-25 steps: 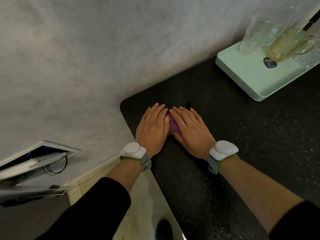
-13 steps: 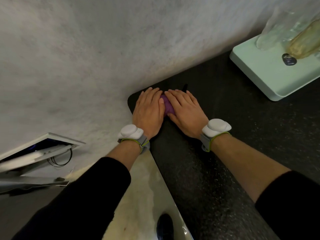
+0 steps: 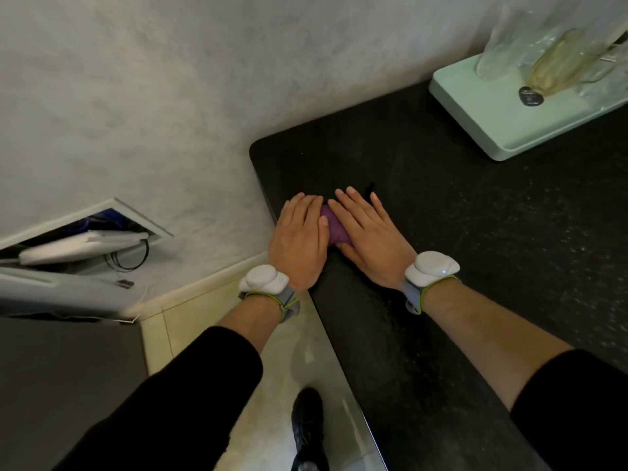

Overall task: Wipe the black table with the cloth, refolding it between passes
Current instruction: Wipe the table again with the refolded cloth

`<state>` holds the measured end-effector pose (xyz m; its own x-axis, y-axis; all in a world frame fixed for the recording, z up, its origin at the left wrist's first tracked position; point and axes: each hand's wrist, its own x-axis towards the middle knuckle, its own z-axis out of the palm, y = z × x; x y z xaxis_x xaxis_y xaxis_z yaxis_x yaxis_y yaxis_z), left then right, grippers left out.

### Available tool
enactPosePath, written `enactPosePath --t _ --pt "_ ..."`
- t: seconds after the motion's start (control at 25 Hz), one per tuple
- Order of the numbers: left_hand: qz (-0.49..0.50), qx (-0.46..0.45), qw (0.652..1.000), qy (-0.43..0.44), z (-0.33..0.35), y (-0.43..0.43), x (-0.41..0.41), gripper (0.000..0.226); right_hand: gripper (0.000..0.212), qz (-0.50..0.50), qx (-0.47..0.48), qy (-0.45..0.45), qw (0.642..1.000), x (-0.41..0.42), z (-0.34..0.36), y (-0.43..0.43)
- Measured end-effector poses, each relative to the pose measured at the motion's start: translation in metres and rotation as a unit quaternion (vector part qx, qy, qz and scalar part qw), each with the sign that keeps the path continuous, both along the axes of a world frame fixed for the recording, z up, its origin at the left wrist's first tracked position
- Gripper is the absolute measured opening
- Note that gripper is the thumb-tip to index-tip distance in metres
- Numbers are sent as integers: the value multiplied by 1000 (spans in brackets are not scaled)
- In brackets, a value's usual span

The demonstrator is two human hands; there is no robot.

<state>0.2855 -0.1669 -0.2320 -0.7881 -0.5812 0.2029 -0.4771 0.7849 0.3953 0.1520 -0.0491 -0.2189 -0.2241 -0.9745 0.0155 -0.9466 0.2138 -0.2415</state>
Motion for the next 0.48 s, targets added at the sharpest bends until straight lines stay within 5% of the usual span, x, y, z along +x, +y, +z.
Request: enactPosePath --t 0.48 --pt "-4 1 1000 -4 5 148 59 55 72 -12 18 23 999 60 -1 147"
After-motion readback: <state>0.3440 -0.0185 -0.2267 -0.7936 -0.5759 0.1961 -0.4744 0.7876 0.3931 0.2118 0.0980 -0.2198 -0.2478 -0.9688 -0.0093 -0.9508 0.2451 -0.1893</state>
